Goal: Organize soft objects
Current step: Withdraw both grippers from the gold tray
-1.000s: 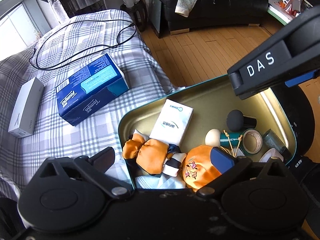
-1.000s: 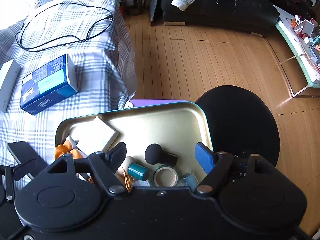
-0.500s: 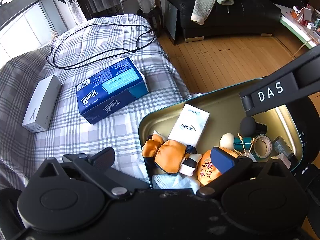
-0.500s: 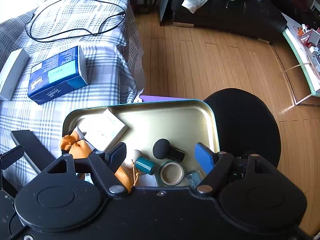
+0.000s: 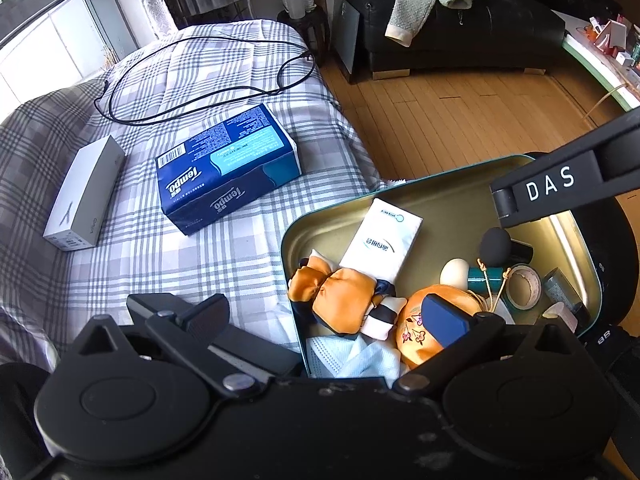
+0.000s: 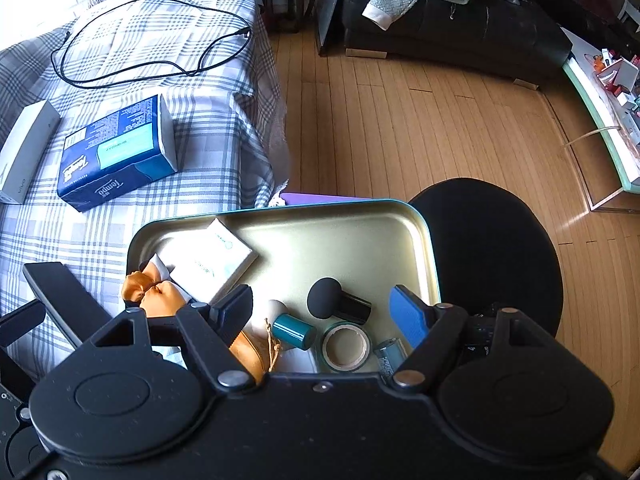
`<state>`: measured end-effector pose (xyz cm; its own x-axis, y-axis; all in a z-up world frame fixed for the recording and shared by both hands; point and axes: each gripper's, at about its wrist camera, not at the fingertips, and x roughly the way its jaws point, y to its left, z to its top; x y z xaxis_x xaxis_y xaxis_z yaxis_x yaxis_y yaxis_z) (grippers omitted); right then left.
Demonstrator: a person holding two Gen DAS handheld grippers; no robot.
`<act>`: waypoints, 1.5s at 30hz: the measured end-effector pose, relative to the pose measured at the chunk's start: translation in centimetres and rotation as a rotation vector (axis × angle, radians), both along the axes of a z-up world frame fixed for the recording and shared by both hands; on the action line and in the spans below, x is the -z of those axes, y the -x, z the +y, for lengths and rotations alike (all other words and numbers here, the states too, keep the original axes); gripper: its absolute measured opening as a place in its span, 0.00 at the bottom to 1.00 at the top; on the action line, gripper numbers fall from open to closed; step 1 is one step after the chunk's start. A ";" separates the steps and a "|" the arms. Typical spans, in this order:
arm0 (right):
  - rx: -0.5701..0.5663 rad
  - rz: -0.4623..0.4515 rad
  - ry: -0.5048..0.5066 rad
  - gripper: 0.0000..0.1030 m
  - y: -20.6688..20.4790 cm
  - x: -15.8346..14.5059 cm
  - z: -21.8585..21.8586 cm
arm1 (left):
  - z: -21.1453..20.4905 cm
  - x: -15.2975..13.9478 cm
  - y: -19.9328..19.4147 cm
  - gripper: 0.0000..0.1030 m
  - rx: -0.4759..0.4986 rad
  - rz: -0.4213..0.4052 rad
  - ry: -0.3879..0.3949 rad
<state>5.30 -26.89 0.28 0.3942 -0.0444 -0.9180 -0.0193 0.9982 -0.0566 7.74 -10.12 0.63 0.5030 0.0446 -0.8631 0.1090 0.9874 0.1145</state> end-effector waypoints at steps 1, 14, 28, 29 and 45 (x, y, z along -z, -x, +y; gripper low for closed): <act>-0.004 0.007 0.000 0.69 0.0 0.1 0.1 | 0.1 0.0 0.0 1.00 -0.002 0.005 0.007; -0.008 0.069 0.015 0.69 -0.2 1.1 0.2 | 0.8 0.5 -0.4 1.00 -0.015 0.049 0.031; -0.019 0.092 0.033 0.69 -0.4 1.7 0.6 | 0.7 0.9 -0.4 1.00 -0.010 0.080 0.030; -0.018 0.093 0.034 0.69 -0.4 1.7 0.6 | 0.7 1.0 -0.4 1.00 -0.009 0.084 0.029; -0.015 0.114 0.042 0.69 -0.5 2.1 0.7 | 0.2 1.5 0.2 1.00 0.010 0.126 0.039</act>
<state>5.76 -26.22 -1.77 0.2879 -0.0791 -0.9544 -0.0425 0.9945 -0.0953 7.51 -9.88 -0.83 0.3911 0.0047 -0.9203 0.1302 0.9896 0.0604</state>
